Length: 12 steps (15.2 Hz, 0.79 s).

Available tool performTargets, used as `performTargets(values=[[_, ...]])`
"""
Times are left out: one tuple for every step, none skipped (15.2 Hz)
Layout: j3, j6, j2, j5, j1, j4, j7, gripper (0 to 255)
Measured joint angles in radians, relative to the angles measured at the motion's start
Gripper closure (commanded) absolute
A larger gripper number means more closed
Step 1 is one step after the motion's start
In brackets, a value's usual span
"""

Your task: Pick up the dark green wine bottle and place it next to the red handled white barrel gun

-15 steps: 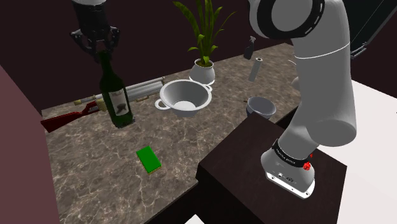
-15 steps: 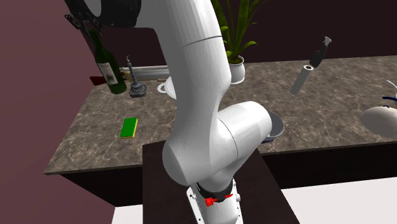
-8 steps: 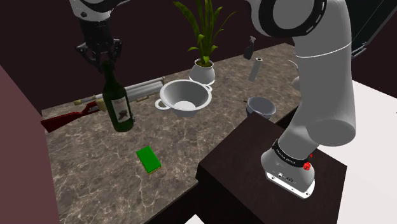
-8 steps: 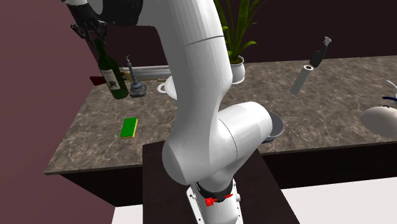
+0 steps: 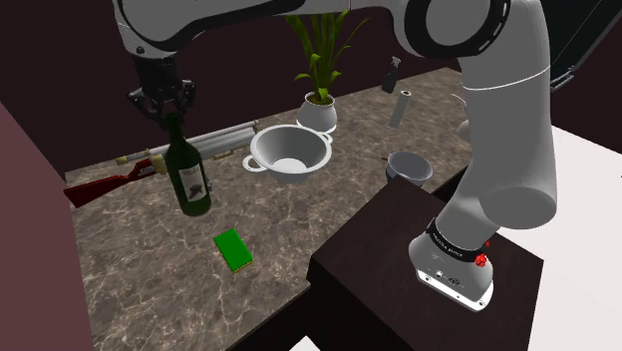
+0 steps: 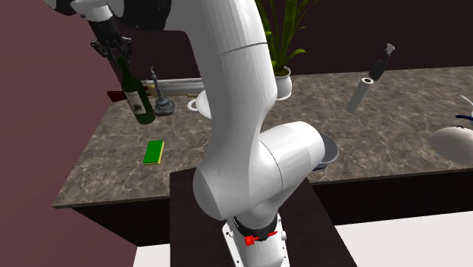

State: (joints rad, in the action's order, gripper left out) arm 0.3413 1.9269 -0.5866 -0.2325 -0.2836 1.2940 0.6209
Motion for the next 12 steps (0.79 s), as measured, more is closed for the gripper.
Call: performTargets(values=[[-0.001, 0.012, -0.003, -0.001, 0.001, 0.009, 0.000, 255], [-0.002, 0.021, -0.008, -0.003, 0.001, 0.013, 0.002, 255], [-0.003, 0.033, -0.011, -0.005, 0.001, 0.023, 0.004, 255], [-0.003, 0.050, -0.009, -0.005, 0.003, 0.042, 0.005, 255], [-0.005, 0.059, -0.016, -0.007, 0.003, 0.044, 0.006, 255], [-0.006, 0.070, -0.023, -0.009, 0.004, 0.048, 0.006, 255], [-0.007, 0.080, -0.026, -0.011, 0.004, 0.055, 0.007, 255], [-0.008, 0.090, -0.029, -0.012, 0.004, 0.063, 0.009, 255], [-0.008, 0.099, -0.031, -0.014, 0.003, 0.070, 0.012, 255], [-0.009, 0.113, -0.029, -0.014, 0.005, 0.086, 0.014, 255], [-0.010, 0.123, -0.036, -0.017, 0.004, 0.089, 0.014, 255], [-0.011, 0.137, -0.039, -0.018, 0.005, 0.100, 0.016, 255]])
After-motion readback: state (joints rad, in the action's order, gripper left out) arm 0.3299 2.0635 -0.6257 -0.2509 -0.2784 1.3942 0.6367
